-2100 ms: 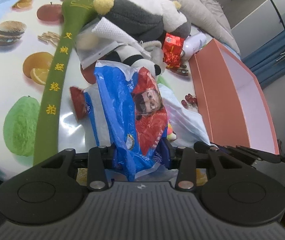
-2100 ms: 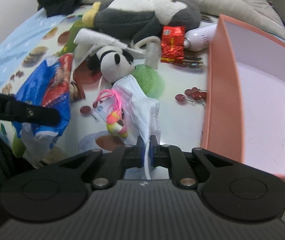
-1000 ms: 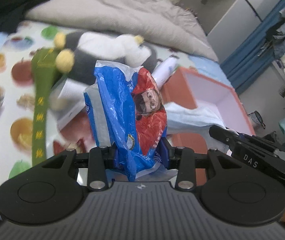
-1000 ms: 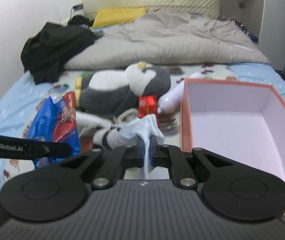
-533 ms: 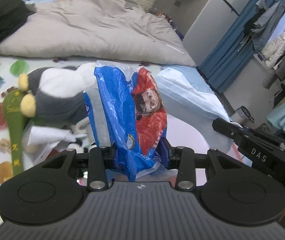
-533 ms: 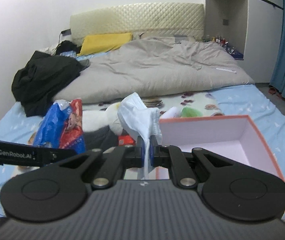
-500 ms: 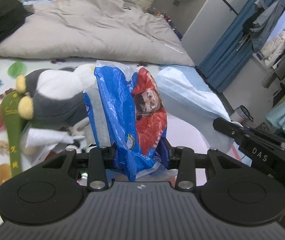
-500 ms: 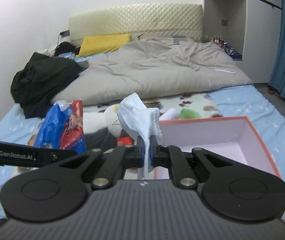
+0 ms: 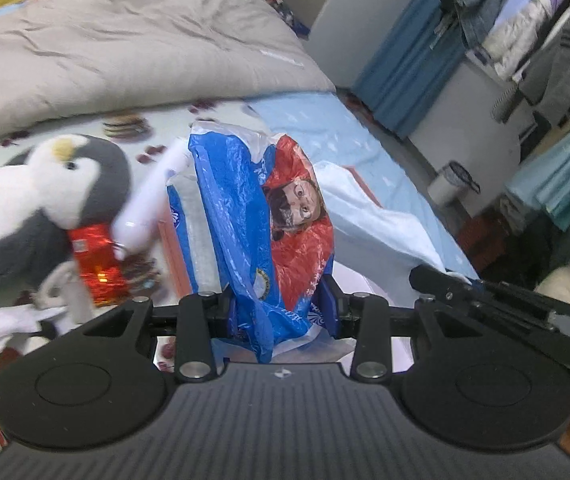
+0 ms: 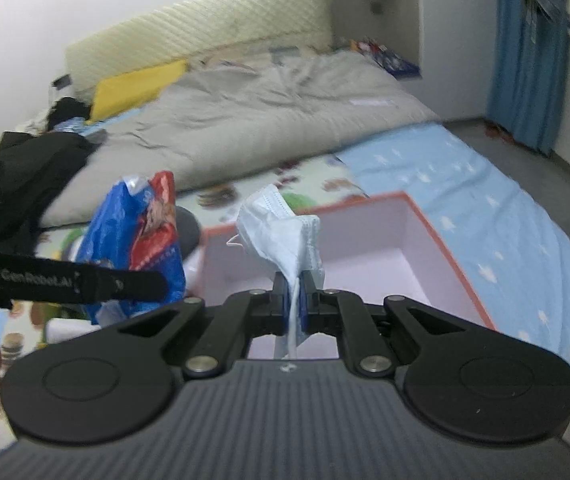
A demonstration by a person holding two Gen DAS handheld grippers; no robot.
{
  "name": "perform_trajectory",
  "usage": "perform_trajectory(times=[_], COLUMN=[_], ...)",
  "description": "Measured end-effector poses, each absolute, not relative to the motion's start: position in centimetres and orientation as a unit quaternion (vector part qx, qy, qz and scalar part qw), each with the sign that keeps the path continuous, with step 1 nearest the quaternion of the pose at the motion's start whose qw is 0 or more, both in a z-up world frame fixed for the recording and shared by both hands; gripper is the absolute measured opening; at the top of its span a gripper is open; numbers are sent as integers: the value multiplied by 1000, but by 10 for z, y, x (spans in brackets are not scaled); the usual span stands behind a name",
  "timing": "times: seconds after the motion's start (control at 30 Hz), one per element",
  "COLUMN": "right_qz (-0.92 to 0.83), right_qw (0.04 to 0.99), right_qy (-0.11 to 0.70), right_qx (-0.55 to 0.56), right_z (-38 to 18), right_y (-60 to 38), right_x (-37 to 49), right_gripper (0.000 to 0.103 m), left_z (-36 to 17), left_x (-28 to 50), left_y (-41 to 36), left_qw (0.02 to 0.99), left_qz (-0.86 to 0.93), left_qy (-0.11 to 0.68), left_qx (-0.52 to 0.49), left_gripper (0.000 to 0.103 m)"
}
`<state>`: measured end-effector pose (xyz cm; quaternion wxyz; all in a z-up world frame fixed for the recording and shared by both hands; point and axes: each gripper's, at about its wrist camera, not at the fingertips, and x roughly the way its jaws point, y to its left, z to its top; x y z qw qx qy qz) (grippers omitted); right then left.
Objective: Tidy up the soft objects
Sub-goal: 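Lift the bag and mask and carry both over the pink box, then open both grippers to drop the bag and mask into the box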
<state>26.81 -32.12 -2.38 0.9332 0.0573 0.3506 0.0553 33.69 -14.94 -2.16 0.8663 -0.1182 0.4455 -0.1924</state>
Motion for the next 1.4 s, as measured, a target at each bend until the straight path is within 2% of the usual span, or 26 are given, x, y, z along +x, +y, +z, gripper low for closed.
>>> perform_trajectory(times=[0.27,0.6,0.7,0.77,0.8,1.4], right_qz=[29,21,26,25,25,42], right_qw=[915,894,890,891,893,930], right_qy=[395,438,444,444,439,356], right_qx=[80,93,97,98,99,84], right_z=[-75,-123,-128,-127,-124,-42], right_y=[-360,-380,-383,-384,-384,-357], right_x=[283,297,299,299,297,237], right_gripper=[10,12,21,43,46,46], left_z=[-72,-127,-131,-127,-125,-23], left_x=[380,410,414,410,409,323], left_y=[-209,-237,-241,-240,-240,-195], left_qw=[838,819,819,822,824,880], left_qz=[-213,-211,-213,-217,-216,-216], left_qy=[494,529,529,524,521,421], left_qx=[-90,-70,-56,-57,-54,-46], left_gripper=[44,46,64,66,66,66])
